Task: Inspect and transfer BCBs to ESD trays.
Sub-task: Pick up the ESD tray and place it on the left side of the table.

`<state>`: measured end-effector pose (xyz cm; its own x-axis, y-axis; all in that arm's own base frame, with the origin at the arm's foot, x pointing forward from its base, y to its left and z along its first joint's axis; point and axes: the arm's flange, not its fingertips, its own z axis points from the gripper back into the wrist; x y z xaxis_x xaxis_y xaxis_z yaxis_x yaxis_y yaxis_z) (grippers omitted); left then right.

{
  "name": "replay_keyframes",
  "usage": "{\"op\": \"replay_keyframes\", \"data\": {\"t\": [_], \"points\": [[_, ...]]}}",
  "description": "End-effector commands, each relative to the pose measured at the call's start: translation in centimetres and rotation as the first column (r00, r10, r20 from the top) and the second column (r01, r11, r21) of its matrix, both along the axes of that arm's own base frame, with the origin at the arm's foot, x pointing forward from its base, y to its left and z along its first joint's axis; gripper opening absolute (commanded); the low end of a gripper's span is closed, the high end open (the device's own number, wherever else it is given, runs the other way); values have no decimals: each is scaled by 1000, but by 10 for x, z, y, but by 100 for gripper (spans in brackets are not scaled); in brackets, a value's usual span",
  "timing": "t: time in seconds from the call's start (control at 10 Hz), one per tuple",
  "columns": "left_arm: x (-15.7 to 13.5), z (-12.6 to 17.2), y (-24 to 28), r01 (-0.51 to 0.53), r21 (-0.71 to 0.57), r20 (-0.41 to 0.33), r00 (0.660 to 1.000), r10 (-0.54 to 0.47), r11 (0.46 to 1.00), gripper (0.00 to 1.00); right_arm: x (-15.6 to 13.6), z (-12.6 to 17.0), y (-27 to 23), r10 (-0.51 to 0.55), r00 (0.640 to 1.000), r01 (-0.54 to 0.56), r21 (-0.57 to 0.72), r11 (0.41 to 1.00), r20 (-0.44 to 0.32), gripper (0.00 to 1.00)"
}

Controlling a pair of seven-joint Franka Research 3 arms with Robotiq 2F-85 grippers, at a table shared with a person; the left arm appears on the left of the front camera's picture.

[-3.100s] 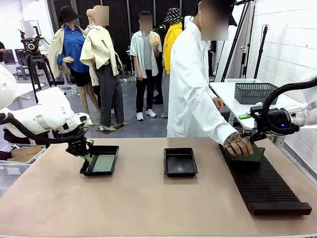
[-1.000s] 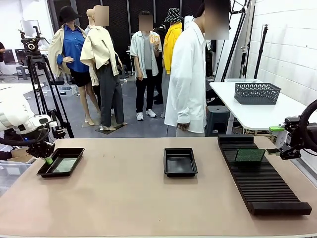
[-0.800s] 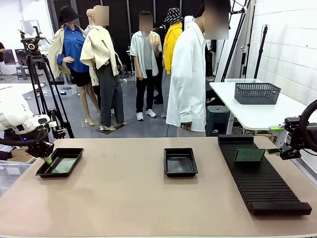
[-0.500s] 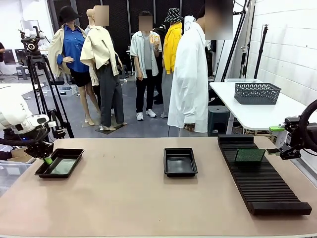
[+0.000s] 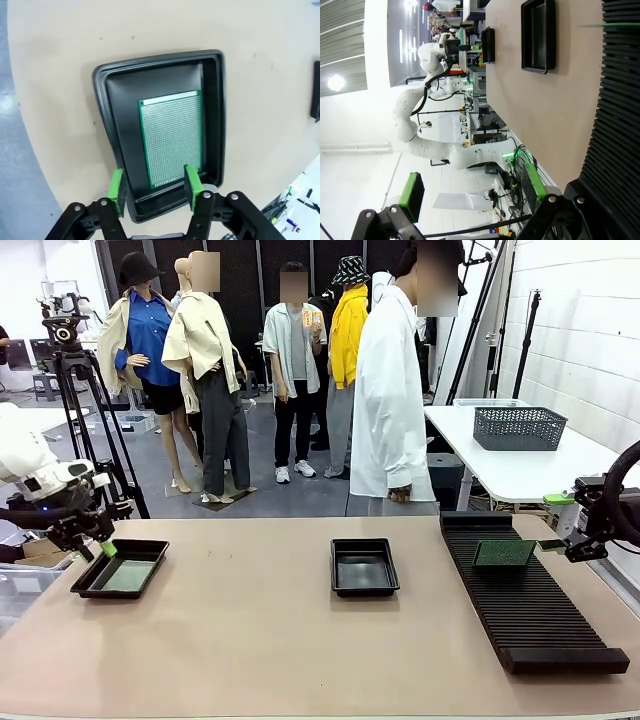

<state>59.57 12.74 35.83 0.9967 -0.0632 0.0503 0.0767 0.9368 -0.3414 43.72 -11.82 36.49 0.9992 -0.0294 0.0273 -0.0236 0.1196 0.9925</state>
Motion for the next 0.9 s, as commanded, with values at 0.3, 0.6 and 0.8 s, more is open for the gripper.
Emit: {"op": "replay_keyframes", "data": {"t": [0.3,0.6,0.8], "points": [[-12,35,3,-5,-91,48,999,9,996,100,4,1,1,4,1000,-5,-17,1000,-13,100],[-7,37,0,-29,-61,36,999,31,998,100,4,1,1,4,1000,-5,-17,1000,-13,100],[-7,37,0,-29,-61,36,999,31,998,100,4,1,1,4,1000,-5,-17,1000,-13,100]]}}
